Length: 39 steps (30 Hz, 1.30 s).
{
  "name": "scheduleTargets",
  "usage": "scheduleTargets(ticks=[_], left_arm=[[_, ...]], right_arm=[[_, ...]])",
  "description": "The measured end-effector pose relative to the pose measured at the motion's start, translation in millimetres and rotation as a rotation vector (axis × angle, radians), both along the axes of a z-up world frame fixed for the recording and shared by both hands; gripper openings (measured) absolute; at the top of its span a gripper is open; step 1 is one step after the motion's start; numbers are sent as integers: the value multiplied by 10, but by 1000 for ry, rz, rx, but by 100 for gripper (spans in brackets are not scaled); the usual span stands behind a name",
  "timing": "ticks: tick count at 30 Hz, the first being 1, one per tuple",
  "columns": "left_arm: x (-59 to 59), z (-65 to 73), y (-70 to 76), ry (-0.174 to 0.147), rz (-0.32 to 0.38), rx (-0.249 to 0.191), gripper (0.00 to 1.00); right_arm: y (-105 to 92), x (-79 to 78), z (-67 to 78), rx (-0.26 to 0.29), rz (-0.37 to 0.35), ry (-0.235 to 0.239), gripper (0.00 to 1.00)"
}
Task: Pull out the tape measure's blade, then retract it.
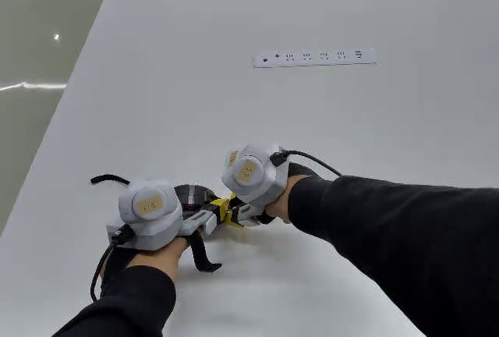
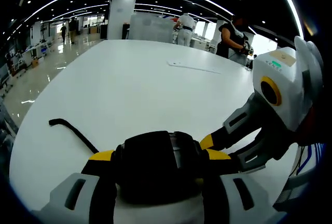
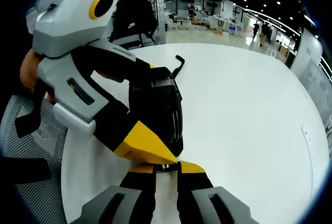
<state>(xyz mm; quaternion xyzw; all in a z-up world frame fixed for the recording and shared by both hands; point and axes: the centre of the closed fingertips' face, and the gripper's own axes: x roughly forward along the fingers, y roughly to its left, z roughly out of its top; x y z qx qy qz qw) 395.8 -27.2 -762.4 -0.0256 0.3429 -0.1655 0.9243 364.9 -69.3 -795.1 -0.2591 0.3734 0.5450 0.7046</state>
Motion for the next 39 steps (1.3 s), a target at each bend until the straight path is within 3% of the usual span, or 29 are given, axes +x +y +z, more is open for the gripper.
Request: scheduleTargets(ticks=[6,10,18,26,39], left_arm=[[4,1,7,0,0,10,62],[5,3,11,3,-2,16,62],[5,50,9,-17,-21,34,61],[75,225,36,-57,2,-2,59],[124,285,137,-60,16,-38,77]], right_arm=[[-9,1,4,-15,-1,-17,11],[-17,-9,10,-55,54,-71,11],[-47,15,99,-28,45,-58,13],[-107,21,178,2,7,-54,14],[-350,-34,317,53,-75,-67,21]])
